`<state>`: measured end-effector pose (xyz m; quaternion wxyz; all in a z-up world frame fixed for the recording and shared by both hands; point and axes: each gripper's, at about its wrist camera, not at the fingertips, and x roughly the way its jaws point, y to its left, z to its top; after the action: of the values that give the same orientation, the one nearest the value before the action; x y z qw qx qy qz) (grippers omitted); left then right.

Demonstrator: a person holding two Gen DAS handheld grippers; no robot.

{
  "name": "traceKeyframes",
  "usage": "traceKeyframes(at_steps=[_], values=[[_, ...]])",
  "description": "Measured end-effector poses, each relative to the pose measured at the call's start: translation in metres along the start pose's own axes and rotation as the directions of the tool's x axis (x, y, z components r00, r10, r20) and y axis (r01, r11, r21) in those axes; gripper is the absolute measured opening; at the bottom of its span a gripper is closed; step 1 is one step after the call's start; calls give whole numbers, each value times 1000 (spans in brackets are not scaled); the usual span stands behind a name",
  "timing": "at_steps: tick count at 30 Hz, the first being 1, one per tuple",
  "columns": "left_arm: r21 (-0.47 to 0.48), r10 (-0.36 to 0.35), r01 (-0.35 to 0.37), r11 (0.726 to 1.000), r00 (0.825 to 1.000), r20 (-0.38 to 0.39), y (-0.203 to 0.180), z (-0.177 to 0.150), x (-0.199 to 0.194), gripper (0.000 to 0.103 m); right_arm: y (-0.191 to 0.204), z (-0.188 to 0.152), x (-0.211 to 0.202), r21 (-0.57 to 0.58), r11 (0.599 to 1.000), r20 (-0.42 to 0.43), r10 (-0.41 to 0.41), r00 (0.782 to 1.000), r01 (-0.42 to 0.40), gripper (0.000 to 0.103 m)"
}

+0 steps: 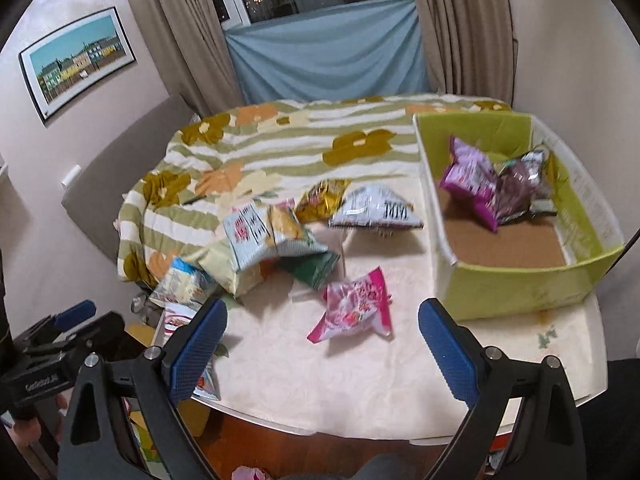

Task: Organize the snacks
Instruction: 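Grasp the red-white shrimp flakes bag with the left tool while the right tool grasps the pink strawberry bag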

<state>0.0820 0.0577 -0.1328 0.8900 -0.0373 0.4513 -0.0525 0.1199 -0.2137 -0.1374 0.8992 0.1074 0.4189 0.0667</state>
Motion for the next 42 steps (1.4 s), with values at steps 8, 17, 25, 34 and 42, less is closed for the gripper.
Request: traceKeyframes(at_steps=[8,17,25,34,42], values=[[-26,63,-66,997,992,-108,22,-31,71,90,-9,-19,63,-17,1000,-93,23,995,-24,96],[-33,94,-100,994,983,-156,29,-41,114,82,-24,-32,118,-23,1000,-160,2,987,-6,96],[-8,86,-89,996,976,-199,24,-41,129,62,-34,-29,142,-26,1000,-207,10,978,-15,96],[-9,63,-67,998,975,-212,15,-42,127,55,-32,-23,168,-32,999,-236,4,972,-12,95],[-8,36,-39,999,977,-208,10,-43,122,54,-33,-22,184,-24,1000,-266,-15,964,9,84]])
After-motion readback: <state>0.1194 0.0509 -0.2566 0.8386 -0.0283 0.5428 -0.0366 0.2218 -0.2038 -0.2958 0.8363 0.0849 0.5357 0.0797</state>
